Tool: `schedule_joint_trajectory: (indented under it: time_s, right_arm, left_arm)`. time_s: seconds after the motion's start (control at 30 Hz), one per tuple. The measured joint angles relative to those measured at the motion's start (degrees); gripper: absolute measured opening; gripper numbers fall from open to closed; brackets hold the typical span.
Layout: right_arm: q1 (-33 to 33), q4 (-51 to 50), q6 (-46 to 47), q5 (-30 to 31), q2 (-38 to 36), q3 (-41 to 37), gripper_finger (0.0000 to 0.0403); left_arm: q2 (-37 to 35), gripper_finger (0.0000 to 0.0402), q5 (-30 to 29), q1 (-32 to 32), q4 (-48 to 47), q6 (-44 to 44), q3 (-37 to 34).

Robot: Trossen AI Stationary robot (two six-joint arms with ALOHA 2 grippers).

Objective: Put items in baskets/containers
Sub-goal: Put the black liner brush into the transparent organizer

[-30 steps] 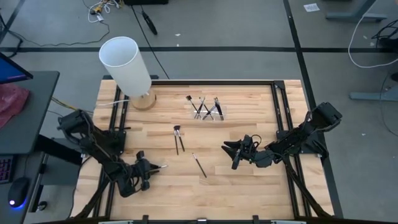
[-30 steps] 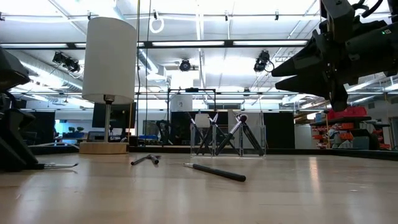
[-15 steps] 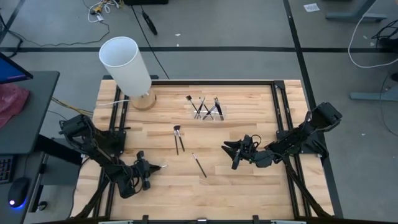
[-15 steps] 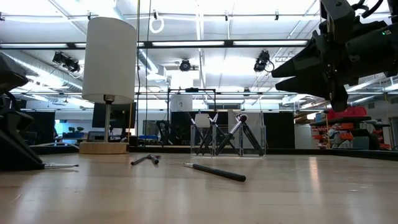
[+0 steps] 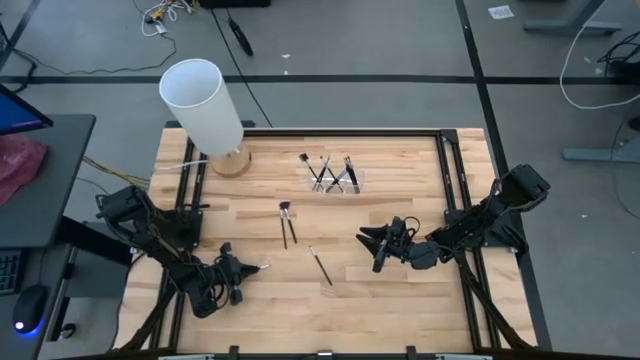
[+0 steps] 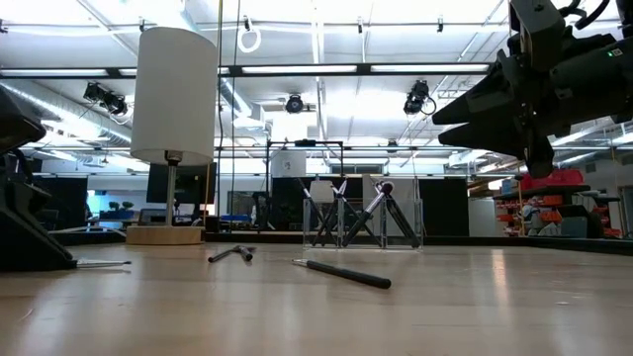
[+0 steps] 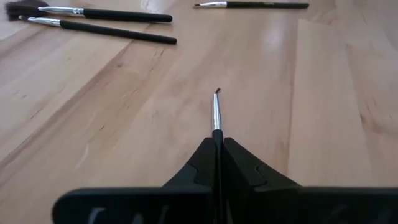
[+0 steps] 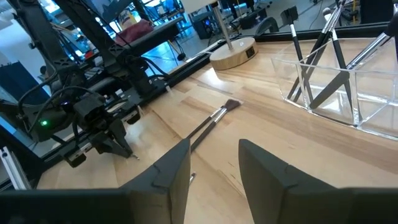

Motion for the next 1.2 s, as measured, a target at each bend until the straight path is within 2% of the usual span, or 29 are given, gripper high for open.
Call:
schedule_joint_trajectory:
  time_s: [0.4, 0.63, 0.77, 0.9, 1.03, 1.2]
  right_arm:
    - [0.0, 0.1, 1.6, 0.0, 0.0, 0.0, 0.0136]
    - [0.0, 1.1, 1.6, -0.3, 0.0, 0.1, 0.0136]
    - [-0.8, -0.3, 0.4, -3.8, 1.0, 3.4, 0.0136]
    - [-2.1, -0.4, -5.2, -7.6, 5.9, 9.7, 0.0139]
    - [-3.9, -0.5, -10.1, -12.4, 14.2, 17.5, 0.0142]
    - [-6.0, 0.8, -15.6, -19.6, 25.4, 27.7, 0.0146]
  left_arm:
    - [0.2, 0.0011, -5.9, 5.4, 9.8, 9.1, -0.1]
    - [0.2, 0.0012, -6.2, 8.7, 22.1, 21.7, -0.1]
    - [0.1, 0.0012, -5.1, 10.7, 32.2, 31.6, -0.1]
    - [-1.4, 0.0012, -0.7, 13.6, 45.8, 45.6, 0.0]
    - [-5.0, 0.0012, 4.8, 16.4, 56.2, 59.1, 0.1]
    - [-9.4, 0.0013, 7.9, 19.1, 59.7, 66.8, 0.1]
